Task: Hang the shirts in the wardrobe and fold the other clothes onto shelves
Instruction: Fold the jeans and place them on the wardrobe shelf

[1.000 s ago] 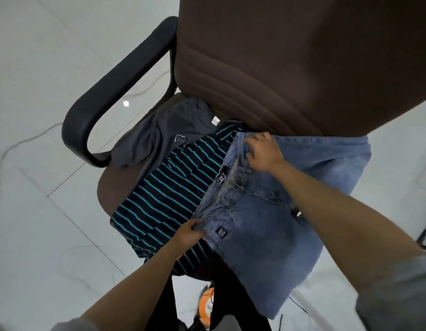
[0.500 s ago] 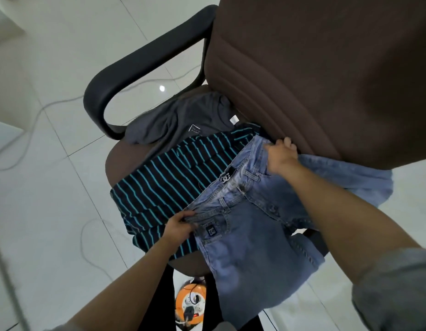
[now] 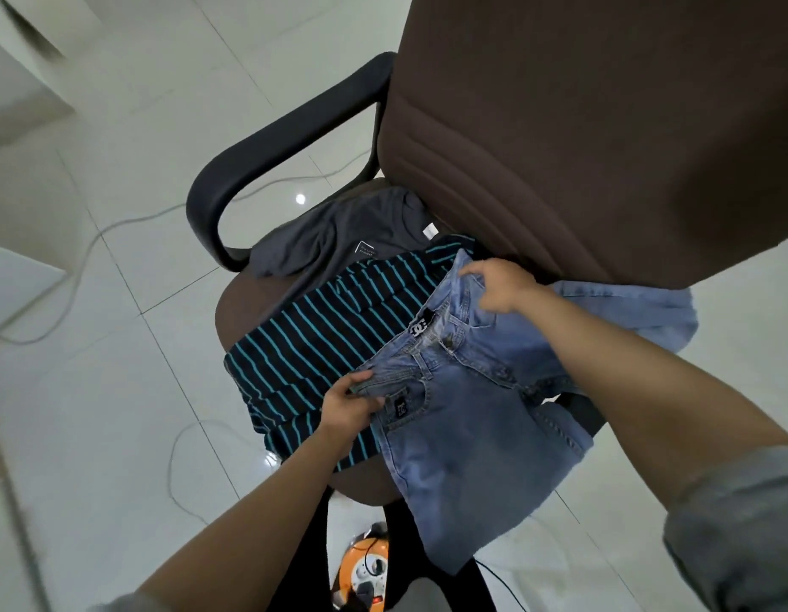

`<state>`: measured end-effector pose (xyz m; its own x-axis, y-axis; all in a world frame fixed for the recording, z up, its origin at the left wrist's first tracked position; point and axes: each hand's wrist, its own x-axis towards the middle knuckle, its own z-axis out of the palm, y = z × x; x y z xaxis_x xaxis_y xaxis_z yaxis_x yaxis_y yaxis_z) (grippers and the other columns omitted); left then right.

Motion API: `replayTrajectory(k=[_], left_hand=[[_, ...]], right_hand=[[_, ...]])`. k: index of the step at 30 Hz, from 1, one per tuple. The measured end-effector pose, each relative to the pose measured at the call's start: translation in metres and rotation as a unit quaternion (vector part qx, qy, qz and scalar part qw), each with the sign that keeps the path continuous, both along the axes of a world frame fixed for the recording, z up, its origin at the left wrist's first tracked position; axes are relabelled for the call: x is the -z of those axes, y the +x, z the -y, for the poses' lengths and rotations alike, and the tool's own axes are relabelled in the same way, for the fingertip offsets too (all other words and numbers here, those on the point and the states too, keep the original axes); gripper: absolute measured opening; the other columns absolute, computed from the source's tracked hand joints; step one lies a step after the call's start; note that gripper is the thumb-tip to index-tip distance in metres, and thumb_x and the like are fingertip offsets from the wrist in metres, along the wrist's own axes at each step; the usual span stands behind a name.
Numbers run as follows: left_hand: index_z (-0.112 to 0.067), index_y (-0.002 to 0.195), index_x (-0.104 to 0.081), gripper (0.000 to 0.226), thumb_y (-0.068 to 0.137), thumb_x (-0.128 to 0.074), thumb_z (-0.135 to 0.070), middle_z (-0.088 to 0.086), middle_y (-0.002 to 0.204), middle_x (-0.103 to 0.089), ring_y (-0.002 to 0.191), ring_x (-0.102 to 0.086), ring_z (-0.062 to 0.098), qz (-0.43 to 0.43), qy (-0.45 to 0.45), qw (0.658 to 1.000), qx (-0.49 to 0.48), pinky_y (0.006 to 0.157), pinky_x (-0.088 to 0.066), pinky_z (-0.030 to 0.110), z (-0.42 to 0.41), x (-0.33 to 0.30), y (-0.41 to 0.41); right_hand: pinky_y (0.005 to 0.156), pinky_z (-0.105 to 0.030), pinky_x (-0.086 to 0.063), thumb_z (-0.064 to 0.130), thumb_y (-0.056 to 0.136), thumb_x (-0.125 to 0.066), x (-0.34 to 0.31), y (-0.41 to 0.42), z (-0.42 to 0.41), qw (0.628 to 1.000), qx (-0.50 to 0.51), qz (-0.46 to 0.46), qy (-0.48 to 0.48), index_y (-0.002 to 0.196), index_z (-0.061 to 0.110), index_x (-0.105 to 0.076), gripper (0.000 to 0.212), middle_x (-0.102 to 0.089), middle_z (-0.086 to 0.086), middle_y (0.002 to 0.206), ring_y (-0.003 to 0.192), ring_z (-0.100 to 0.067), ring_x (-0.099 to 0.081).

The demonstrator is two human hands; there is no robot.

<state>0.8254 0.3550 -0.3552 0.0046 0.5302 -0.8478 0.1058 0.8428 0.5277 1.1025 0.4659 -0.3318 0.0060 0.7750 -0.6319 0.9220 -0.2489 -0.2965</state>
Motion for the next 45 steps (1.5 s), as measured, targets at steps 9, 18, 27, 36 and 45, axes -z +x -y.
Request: replayTrajectory(k=[9, 18, 27, 36, 45], left_hand=[[-0.005, 0.113, -0.054, 0.038, 0.081, -0.062, 0.013, 0.005, 0.08, -0.057, 0.059, -0.054, 0.017, 0.045, 0.112, 0.993, 0.006, 0.043, -0.045, 0.02, -0.022, -0.062, -0.018], [-0.019, 0.113, -0.054, 0.041, 0.082, -0.065, 0.006, 0.006, 0.109, -0.064, 0.087, -0.064, 0.022, 0.134, 0.308, 0.937, 0.093, 0.076, -0.056, 0.038, -0.03, -0.179, -0.054], [-0.021, 0.11, -0.059, 0.048, 0.074, -0.071, 0.008, 0.003, 0.105, -0.066, 0.093, -0.066, 0.023, 0.208, 0.504, 0.824, 0.153, 0.089, -0.054, 0.045, -0.007, -0.335, -0.085], [-0.018, 0.123, -0.058, 0.057, 0.071, -0.08, -0.009, 0.004, 0.114, -0.064, 0.105, -0.064, 0.023, 0.224, 0.637, 0.709, 0.204, 0.09, -0.053, 0.047, 0.001, -0.489, -0.084], [-0.028, 0.11, -0.064, 0.048, 0.066, -0.083, -0.023, 0.003, 0.109, -0.066, 0.1, -0.066, 0.024, 0.183, 0.7, 0.642, 0.254, 0.082, -0.057, 0.041, 0.003, -0.566, -0.076]], right_hand=[[0.062, -0.03, -0.047, 0.0, 0.074, -0.063, -0.084, -0.024, 0.033, 0.989, 0.069, 0.011, 0.129, 0.138, 0.028, -0.046, 0.072, -0.067, -0.01, 0.104, 0.076, -0.019, -0.058], [0.098, -0.034, -0.045, 0.0, 0.073, -0.069, -0.22, -0.046, 0.106, 0.91, 0.204, 0.05, 0.358, 0.137, 0.017, -0.048, 0.069, -0.054, -0.008, 0.135, 0.12, -0.028, -0.054], [0.099, -0.037, -0.043, 0.002, 0.08, -0.064, -0.356, -0.131, 0.153, 0.817, 0.148, 0.067, 0.554, 0.137, 0.017, -0.047, 0.061, -0.05, -0.004, 0.139, 0.127, -0.025, -0.049], [0.094, 0.001, -0.031, 0.0, 0.086, -0.06, -0.454, -0.186, 0.187, 0.706, 0.139, -0.088, 0.688, 0.13, 0.024, -0.054, 0.05, -0.054, 0.012, 0.126, 0.119, -0.001, -0.048], [0.097, -0.012, -0.039, 0.001, 0.09, -0.059, -0.498, -0.22, 0.205, 0.643, 0.089, -0.3, 0.699, 0.127, 0.021, -0.052, 0.042, -0.056, 0.009, 0.129, 0.12, 0.007, -0.05]])
